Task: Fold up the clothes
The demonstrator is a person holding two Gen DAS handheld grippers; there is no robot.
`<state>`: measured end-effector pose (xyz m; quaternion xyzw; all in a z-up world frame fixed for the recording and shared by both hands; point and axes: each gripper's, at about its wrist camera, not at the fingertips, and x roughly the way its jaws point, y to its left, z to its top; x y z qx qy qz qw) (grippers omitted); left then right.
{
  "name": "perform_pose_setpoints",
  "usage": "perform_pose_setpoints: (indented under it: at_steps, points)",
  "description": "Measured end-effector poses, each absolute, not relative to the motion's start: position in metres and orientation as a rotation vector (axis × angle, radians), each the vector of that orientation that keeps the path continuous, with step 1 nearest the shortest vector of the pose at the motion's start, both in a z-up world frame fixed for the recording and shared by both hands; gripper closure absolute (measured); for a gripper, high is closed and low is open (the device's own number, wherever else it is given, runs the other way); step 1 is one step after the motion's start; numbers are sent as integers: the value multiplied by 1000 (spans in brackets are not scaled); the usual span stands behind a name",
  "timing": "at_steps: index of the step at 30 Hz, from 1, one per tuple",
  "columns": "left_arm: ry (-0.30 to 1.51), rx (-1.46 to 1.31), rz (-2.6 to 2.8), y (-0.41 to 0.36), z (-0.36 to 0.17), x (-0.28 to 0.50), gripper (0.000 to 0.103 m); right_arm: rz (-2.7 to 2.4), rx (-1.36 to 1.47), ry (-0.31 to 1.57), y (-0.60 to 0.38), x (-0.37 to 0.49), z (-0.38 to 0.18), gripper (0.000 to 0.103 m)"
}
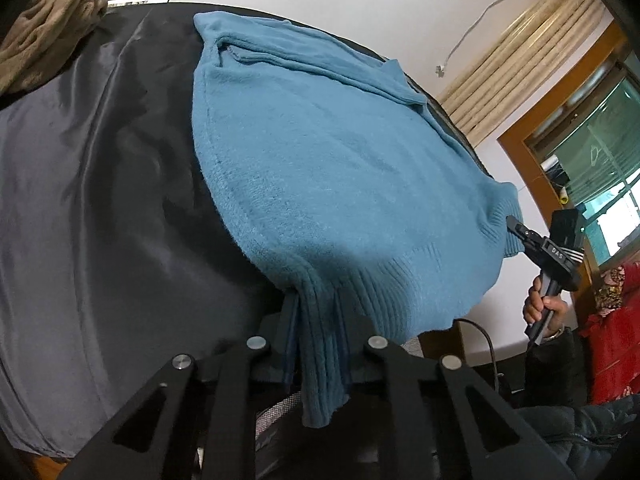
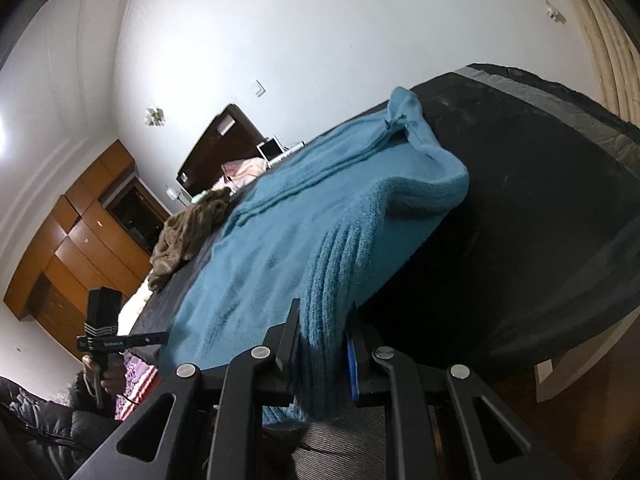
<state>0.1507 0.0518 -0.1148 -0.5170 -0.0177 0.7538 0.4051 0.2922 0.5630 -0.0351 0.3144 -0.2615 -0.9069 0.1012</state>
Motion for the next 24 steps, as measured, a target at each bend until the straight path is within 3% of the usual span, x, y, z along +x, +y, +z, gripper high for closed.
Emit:
perform_pose_setpoints:
  at_steps: [4, 7, 9, 12, 16, 22, 24]
  points:
    - [-36, -1304, 1904, 58, -113, 149, 78, -2720, 983, -722, 560, 289, -38, 82]
    - [-66, -1313, 1877, 61, -112, 144, 64, -2751, 1026, -703, 559, 286, -42, 76]
    - [-72, -1311, 1855, 65, -111, 143, 47, -2770, 1043, -710, 561, 286, -42, 65]
    - [-14, -1297, 1842, 77, -108, 148, 31, -2826, 1043, -680, 560, 286, -39, 45]
    - [70, -1277, 1871, 88, -105, 155, 26, -2842, 1029, -675, 560, 286, -44, 45]
    - [36, -1274, 1907, 88, -106, 156, 26, -2861, 1016, -588, 552, 286, -44, 45]
    - [55, -1264, 1930, 90, -106, 158, 33, -2868, 1022, -540, 547, 286, -43, 45]
